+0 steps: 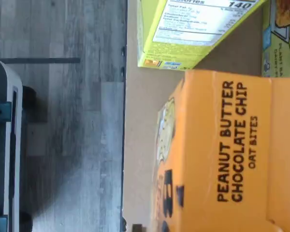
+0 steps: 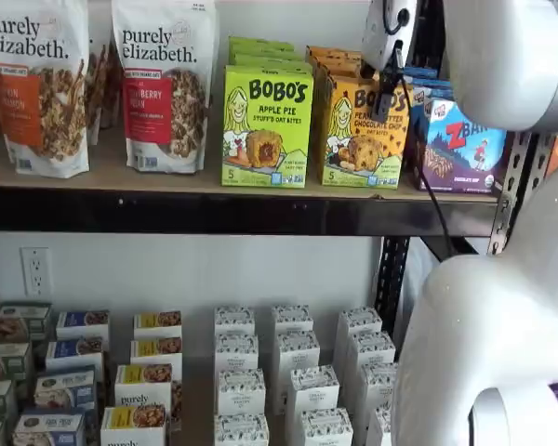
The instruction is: Pick up the orange box on the top shelf, the fifth box from the left
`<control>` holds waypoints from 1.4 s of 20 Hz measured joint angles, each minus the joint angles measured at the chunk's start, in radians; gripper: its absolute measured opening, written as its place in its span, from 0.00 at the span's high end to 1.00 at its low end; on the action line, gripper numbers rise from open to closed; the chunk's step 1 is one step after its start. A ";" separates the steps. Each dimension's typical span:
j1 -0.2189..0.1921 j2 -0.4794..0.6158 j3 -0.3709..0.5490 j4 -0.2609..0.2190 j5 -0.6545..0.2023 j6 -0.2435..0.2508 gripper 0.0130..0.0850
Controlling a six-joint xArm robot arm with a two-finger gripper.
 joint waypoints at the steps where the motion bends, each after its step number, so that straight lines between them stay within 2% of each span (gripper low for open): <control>1: -0.001 0.000 0.000 0.001 0.001 -0.001 0.39; 2: -0.002 0.000 -0.002 0.002 0.002 -0.001 0.44; 22: 0.015 -0.007 0.010 -0.010 0.000 0.013 0.44; 24: 0.014 -0.010 0.014 -0.009 -0.003 0.012 0.56; 27: 0.011 -0.011 0.016 -0.004 -0.004 0.010 0.61; 28: 0.011 -0.011 0.016 -0.003 -0.003 0.010 0.67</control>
